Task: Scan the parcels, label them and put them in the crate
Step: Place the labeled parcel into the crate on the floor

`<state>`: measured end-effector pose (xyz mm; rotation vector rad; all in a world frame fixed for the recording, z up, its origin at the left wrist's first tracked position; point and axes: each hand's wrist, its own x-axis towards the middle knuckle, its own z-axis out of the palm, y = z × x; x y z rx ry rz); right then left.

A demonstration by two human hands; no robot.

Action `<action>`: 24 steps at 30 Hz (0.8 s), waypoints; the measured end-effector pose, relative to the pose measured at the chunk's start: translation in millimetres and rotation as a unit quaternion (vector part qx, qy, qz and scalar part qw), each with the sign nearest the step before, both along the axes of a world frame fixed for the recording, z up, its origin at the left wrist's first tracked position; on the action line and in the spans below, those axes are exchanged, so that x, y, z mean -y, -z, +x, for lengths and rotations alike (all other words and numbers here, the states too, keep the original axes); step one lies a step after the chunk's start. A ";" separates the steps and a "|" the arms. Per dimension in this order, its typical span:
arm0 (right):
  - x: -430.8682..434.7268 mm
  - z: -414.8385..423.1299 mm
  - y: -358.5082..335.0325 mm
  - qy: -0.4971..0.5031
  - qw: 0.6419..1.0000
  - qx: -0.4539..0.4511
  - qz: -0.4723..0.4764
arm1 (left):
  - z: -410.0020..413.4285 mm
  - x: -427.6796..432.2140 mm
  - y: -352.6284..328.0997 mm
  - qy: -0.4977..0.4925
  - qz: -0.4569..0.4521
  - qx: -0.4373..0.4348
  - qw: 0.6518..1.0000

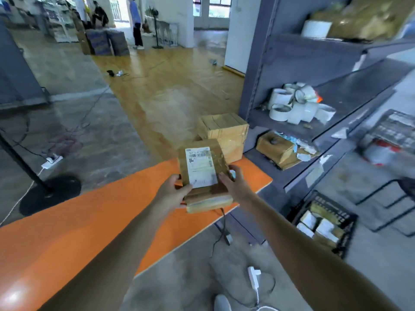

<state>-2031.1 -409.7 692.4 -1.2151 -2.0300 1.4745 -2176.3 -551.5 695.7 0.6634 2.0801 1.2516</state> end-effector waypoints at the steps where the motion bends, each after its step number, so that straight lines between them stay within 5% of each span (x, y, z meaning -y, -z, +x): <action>1: 5.1 17.3 -5.2 0.018 1.000 0.003 0.014 | 9.6 0.2 -2.7 0.025 0.006 0.006 1.000; 9: 32.7 178.7 -43.5 0.169 0.984 0.062 -0.012 | 133.0 -32.6 -27.3 0.196 0.044 0.042 0.979; 16: 28.7 314.6 -50.1 0.288 0.955 -0.028 -0.071 | 266.3 -69.8 -37.0 0.302 0.049 0.046 0.951; 24: -27.0 497.0 -38.2 0.358 0.932 -0.025 -0.053 | 445.6 -147.1 -24.6 0.374 0.025 0.042 0.926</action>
